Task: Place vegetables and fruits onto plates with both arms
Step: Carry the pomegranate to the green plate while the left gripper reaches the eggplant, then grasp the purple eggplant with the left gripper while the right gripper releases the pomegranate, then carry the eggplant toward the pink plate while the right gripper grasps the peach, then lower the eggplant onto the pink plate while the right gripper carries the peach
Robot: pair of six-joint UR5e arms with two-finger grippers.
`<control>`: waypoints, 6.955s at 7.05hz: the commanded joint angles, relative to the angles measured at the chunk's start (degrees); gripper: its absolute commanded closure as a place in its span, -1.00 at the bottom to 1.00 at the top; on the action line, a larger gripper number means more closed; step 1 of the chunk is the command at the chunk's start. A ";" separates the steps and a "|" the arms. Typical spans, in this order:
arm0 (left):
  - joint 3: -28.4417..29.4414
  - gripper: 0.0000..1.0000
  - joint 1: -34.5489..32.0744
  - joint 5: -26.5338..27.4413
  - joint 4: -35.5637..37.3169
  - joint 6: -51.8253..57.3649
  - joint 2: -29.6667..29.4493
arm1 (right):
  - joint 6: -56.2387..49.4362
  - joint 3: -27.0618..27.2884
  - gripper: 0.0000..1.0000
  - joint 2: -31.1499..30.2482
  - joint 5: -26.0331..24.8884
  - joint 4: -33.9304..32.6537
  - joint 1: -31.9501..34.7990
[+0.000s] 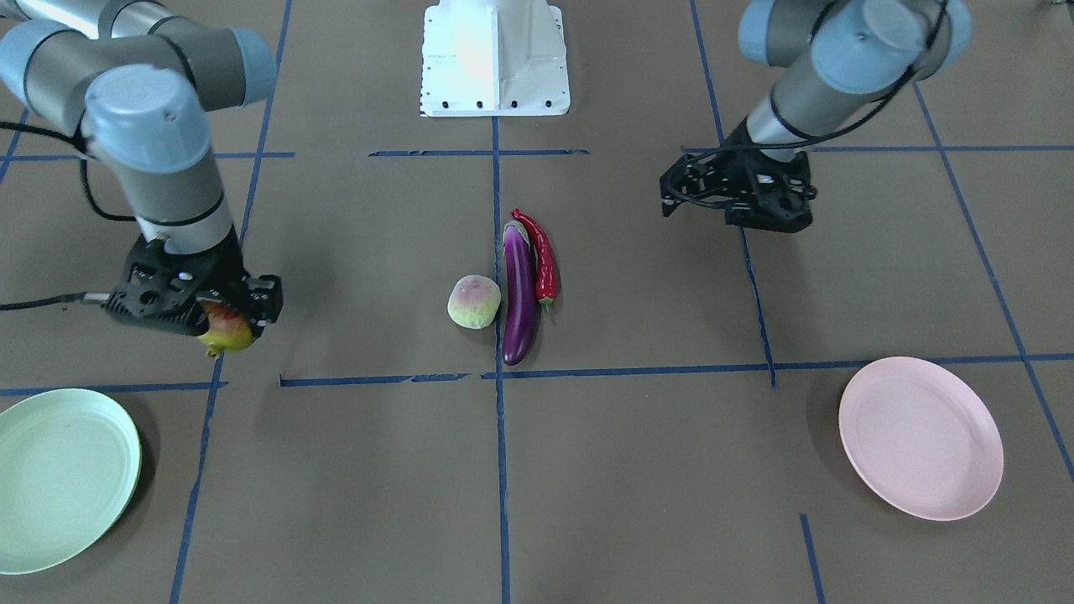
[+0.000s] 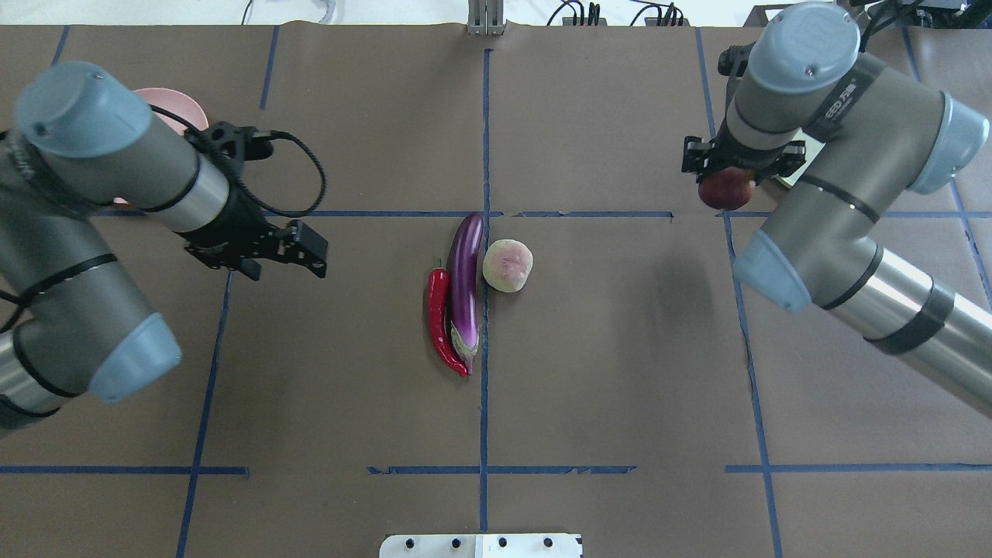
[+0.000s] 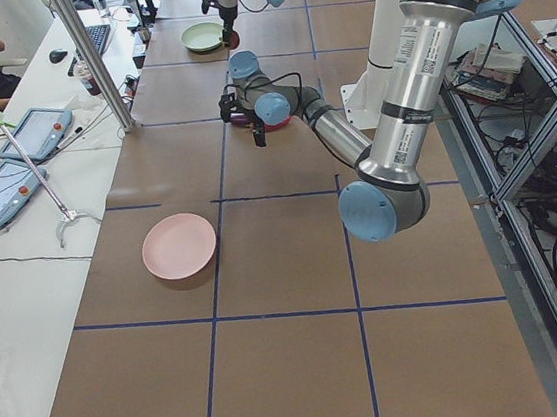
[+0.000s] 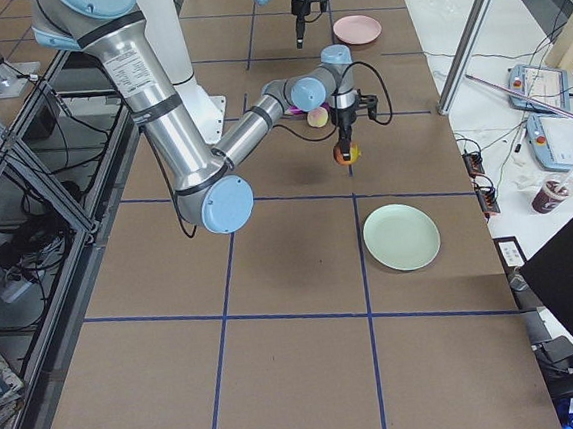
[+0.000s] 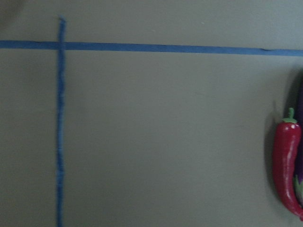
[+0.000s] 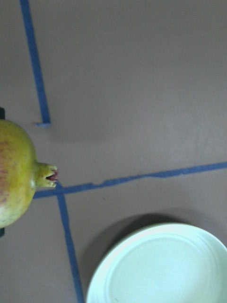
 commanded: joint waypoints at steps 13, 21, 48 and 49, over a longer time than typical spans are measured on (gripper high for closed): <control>21.02 -0.40 15.75 21.62 -0.55 -11.77 -21.76 | -15.72 -36.51 -1.00 2.58 2.19 29.05 12.66; 20.42 1.00 16.47 24.08 -0.38 -12.13 -21.59 | -15.37 -26.36 -1.00 1.36 18.01 28.26 15.29; 23.43 -1.00 -15.22 3.95 -21.82 -10.25 -2.16 | 14.70 -8.70 1.00 2.59 4.29 13.31 1.63; 21.74 -1.00 -11.88 4.39 -21.82 -14.98 -3.73 | 8.08 -13.52 1.00 2.58 4.39 13.40 5.15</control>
